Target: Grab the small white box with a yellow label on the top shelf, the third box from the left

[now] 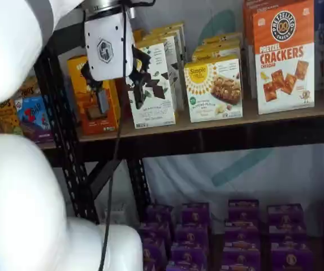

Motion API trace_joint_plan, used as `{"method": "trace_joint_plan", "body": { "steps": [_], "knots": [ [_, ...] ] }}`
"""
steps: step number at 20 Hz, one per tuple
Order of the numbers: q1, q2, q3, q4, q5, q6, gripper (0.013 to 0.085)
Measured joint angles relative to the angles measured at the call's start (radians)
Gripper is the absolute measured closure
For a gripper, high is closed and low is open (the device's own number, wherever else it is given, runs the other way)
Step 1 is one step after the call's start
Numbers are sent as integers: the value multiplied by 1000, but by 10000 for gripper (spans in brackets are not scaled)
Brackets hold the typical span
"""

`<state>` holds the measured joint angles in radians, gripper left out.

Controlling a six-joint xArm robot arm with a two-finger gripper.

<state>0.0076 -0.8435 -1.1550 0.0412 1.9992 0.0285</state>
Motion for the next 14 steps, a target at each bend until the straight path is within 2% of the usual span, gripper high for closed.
{"method": "trace_joint_plan", "body": {
  "steps": [2, 5, 9, 14],
  "knots": [
    [-43, 11, -9, 46, 21, -19, 130],
    [-49, 15, -12, 55, 29, -24, 130],
    [-42, 13, -9, 40, 21, -24, 130],
    [-9, 1, 15, -10, -28, -15, 130]
  ]
}}
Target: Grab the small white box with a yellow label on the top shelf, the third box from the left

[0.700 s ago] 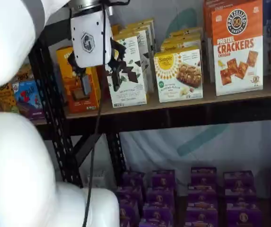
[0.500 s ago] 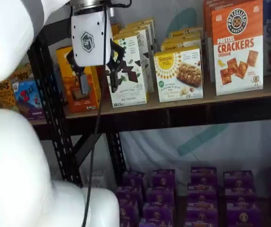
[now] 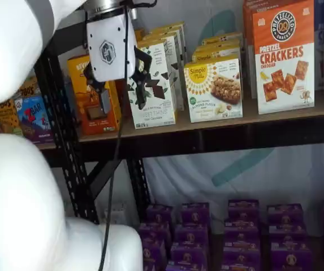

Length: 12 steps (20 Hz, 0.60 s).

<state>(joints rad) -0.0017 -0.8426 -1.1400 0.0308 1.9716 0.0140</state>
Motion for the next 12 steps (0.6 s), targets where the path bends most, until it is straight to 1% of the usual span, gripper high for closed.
{"method": "trace_joint_plan", "body": {
  "steps": [2, 5, 12],
  "knots": [
    [1, -4, 16, -13, -29, -4, 130],
    [-14, 3, 40, -33, -85, -24, 130],
    [-103, 66, 39, -52, -212, -112, 130]
  ]
}}
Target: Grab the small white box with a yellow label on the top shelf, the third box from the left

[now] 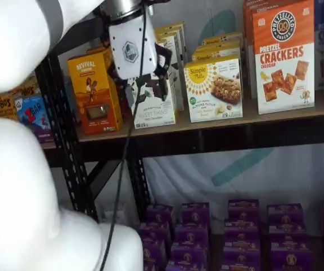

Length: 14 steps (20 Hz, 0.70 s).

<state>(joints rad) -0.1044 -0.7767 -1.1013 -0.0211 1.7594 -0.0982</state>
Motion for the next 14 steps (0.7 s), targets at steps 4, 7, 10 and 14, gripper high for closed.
{"method": "trace_joint_plan", "body": {
  "steps": [4, 7, 10, 14],
  "knots": [
    [-64, 53, -24, -2, -51, -62, 130],
    [-111, 93, -41, -6, -81, -107, 130],
    [-153, 127, -56, -7, -115, -148, 130],
    [-198, 168, -80, 1, -147, -190, 130]
  ]
}}
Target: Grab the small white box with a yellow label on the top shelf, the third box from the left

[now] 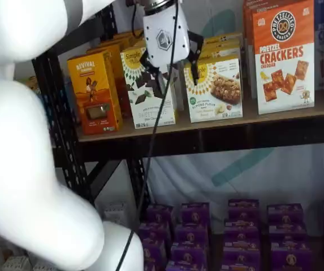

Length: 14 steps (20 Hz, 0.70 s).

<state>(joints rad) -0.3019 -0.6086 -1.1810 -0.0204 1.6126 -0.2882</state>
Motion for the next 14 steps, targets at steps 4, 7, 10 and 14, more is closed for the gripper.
{"method": "trace_joint_plan", "body": {
  "steps": [4, 7, 10, 14],
  "knots": [
    [-29, 37, -28, 8, -12, -29, 130],
    [-45, 57, -43, 16, -17, -44, 130],
    [-63, 71, -51, 29, -26, -61, 130],
    [-77, 81, -55, 35, -39, -74, 130]
  ]
}}
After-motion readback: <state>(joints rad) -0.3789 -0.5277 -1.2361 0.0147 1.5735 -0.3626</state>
